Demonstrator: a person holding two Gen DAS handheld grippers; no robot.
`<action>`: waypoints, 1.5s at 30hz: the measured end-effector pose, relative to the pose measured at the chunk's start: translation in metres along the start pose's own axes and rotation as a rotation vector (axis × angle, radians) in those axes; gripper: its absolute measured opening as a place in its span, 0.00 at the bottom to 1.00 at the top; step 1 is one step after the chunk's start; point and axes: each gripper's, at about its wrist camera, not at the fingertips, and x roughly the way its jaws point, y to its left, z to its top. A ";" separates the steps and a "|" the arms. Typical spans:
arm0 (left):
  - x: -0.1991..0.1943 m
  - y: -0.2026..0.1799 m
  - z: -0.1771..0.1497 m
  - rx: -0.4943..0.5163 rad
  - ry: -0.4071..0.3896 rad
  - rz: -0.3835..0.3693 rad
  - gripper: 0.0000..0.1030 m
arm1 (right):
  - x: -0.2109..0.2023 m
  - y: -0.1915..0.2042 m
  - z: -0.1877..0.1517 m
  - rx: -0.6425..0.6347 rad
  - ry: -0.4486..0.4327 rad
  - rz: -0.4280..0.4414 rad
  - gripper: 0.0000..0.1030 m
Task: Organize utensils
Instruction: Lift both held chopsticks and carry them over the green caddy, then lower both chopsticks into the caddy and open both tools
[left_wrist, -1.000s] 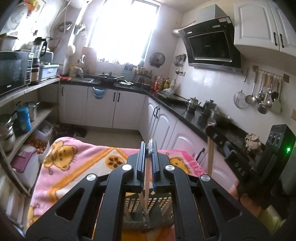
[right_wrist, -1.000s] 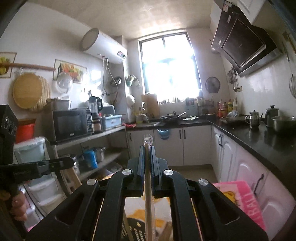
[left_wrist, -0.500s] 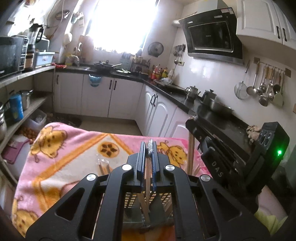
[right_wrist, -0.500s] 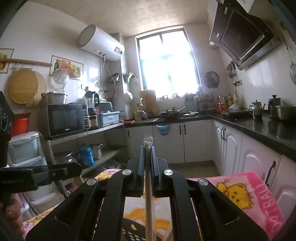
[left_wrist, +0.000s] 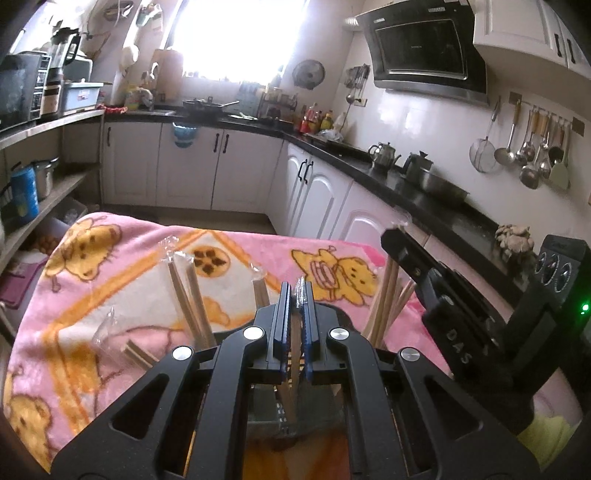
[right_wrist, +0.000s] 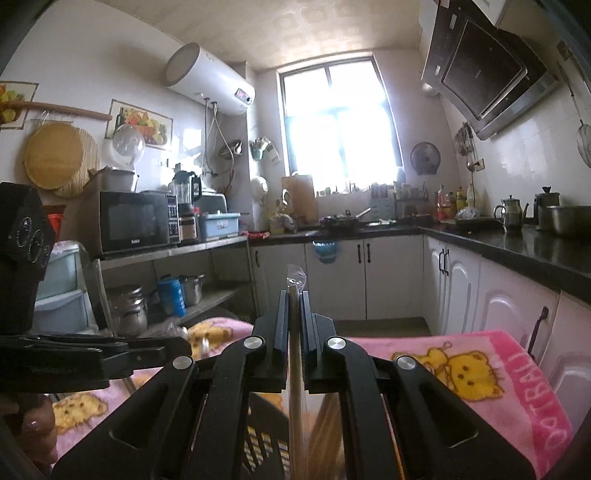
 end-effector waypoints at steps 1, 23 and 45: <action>-0.002 -0.001 -0.001 0.010 -0.005 0.006 0.01 | -0.001 0.000 -0.001 0.003 0.010 0.002 0.06; -0.013 0.006 -0.018 -0.005 0.045 0.060 0.15 | -0.041 0.014 -0.016 0.029 0.300 0.000 0.07; -0.042 0.018 -0.031 -0.053 0.060 0.078 0.59 | -0.067 0.023 -0.012 0.022 0.351 -0.039 0.45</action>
